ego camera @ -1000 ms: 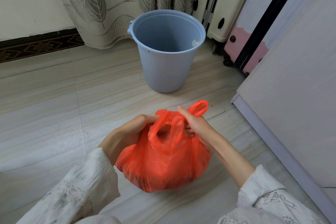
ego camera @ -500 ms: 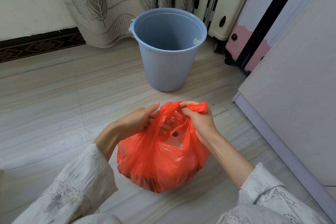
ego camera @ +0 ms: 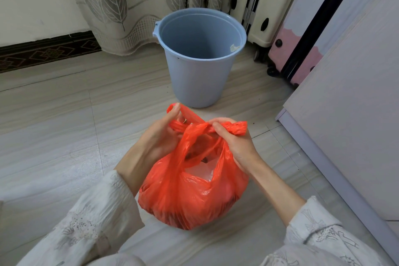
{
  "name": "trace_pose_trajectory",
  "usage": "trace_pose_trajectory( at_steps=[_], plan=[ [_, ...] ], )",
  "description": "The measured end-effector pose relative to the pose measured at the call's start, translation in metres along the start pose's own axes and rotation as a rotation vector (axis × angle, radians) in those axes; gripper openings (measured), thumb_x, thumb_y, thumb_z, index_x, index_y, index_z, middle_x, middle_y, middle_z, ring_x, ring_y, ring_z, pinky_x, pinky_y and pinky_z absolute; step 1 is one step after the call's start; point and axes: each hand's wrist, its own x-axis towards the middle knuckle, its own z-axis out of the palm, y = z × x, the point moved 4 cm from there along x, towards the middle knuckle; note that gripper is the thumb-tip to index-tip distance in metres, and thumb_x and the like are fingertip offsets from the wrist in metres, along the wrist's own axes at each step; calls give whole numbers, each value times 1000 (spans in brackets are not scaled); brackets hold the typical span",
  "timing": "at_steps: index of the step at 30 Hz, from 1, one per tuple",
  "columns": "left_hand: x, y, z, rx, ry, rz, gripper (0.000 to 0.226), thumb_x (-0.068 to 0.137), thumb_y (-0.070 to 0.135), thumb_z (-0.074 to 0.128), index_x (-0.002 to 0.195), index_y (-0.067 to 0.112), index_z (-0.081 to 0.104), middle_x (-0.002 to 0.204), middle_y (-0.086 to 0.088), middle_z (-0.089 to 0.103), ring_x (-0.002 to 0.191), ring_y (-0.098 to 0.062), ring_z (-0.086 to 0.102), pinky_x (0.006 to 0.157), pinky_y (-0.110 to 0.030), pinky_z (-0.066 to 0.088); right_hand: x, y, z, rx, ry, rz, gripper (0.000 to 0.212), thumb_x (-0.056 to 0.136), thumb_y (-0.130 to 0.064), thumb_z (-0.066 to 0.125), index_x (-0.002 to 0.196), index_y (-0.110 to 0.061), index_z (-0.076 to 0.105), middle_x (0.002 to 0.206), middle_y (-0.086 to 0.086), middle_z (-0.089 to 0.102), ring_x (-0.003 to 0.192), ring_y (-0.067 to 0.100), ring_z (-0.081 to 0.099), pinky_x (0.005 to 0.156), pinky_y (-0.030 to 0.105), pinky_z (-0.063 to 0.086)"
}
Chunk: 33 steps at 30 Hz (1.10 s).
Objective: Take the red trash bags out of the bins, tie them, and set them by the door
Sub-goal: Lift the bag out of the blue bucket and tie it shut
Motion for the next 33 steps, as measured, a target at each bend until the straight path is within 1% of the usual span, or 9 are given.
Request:
trace_pose_trajectory(
  at_steps=[4, 7, 9, 11, 14, 18, 23, 28, 33],
  plan=[
    [1, 7, 1, 57, 205, 218, 27, 92, 3, 32, 77, 16, 52, 65, 0, 46, 56, -9, 52, 56, -25, 45, 2, 2, -4, 78, 72, 40, 36, 96, -30, 43, 78, -17, 72, 79, 5, 72, 81, 19, 68, 84, 37, 54],
    [-1, 5, -3, -233, 190, 216, 24, 92, 7, 33, 78, 18, 49, 82, -6, 59, 79, -19, 60, 72, -36, 47, 5, 7, -8, 290, 111, 135, 47, 98, -37, 33, 80, -10, 68, 74, 4, 72, 71, 12, 67, 73, 25, 54],
    [-2, 8, -4, -400, 130, 216, 24, 90, 8, 32, 73, 15, 47, 65, -5, 59, 66, -21, 64, 74, -42, 49, 7, 9, -13, 484, 154, 218, 54, 99, -41, 26, 73, -9, 61, 69, 5, 72, 69, 16, 67, 76, 30, 52],
    [-5, 13, -7, -361, 98, 230, 18, 78, 6, 33, 66, 15, 42, 43, 1, 40, 41, -15, 46, 63, -34, 45, 10, 12, -23, 722, 231, 307, 54, 99, -43, 23, 62, -12, 48, 54, 6, 66, 58, 21, 65, 76, 36, 50],
    [-11, 20, -24, -186, 175, 284, 8, 59, 9, 35, 60, 17, 36, 35, 6, 21, 35, -11, 14, 44, -19, 24, 13, 20, -43, 877, 352, 402, 53, 99, -43, 21, 54, -16, 30, 34, -1, 33, 32, 16, 37, 61, 32, 44],
    [-18, 20, -61, 66, 433, 335, 21, 75, 5, 24, 59, 17, 30, 39, 7, 6, 41, -14, 2, 42, -16, 9, 7, 37, -69, 701, 478, 488, 54, 99, -43, 19, 51, -18, 19, 30, -4, 16, 23, 12, 14, 37, 15, 22],
    [-19, 30, -67, 455, 580, 500, 26, 75, 0, 28, 54, 15, 31, 37, 6, 23, 28, -4, 18, 36, -11, 19, 6, 44, -93, 439, 595, 440, 50, 99, -41, 18, 54, -18, 18, 28, -7, 15, 22, 10, 12, 34, 8, 19],
    [-23, 31, -81, 567, 696, 498, 26, 77, 2, 30, 56, 16, 35, 53, -4, 24, 31, -6, 25, 33, -13, 25, 8, 41, -110, 403, 678, 460, 46, 98, -34, 19, 55, -19, 18, 27, -6, 14, 21, 10, 11, 35, 6, 17],
    [-26, 30, -79, 837, 744, 577, 26, 86, 13, 30, 67, 19, 46, 60, -2, 39, 52, -20, 38, 51, -37, 40, -2, 47, -118, 383, 722, 465, 45, 97, -32, 20, 54, -19, 17, 26, -6, 13, 20, 10, 11, 35, 7, 18]
  ],
)
